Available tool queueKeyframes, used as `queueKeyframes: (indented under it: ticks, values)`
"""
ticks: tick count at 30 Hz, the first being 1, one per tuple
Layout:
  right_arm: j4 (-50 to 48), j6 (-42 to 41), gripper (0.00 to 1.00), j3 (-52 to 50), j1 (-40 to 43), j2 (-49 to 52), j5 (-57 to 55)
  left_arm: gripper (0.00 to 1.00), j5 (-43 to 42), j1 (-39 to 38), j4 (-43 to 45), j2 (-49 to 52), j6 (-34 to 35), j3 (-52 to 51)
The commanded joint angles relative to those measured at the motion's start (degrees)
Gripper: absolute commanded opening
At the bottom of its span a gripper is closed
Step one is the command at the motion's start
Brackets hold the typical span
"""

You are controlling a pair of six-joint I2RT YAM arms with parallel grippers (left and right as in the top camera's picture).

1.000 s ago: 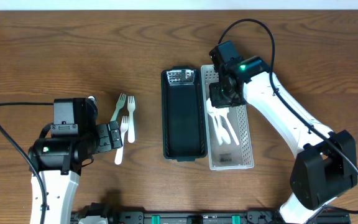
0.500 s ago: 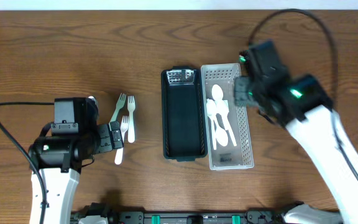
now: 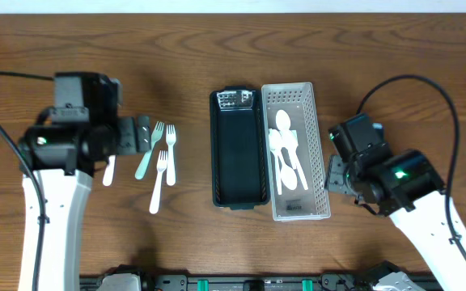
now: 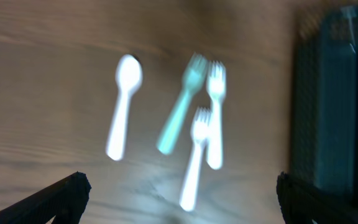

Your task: Pack container

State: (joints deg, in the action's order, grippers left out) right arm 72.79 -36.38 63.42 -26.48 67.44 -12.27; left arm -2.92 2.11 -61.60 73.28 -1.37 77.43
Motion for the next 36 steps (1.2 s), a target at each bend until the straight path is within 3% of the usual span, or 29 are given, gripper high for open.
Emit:
queueKeyframes:
  ticks: [1, 6, 21, 36]
  values:
    - [-0.70, -1.95, 0.63, -3.43, -0.07, -1.11, 1.57, 0.98, 2.54, 4.59, 0.50, 3.87, -4.96, 1.84]
    - [-1.92, -1.68, 0.65, -5.84, -0.07, -1.11, 1.57, 0.98, 2.54, 9.70, 5.64, 10.84, -11.19, 1.84]
    - [-2.71, -0.63, 0.64, -5.86, -0.07, -1.11, 1.57, 0.98, 2.54, 11.23, 9.38, 34.77, -12.63, 1.68]
    - [-2.58, -0.61, 0.65, -5.86, -0.07, -1.11, 1.55, 1.00, 2.27, 12.26, 11.50, 38.42, -18.36, -1.66]
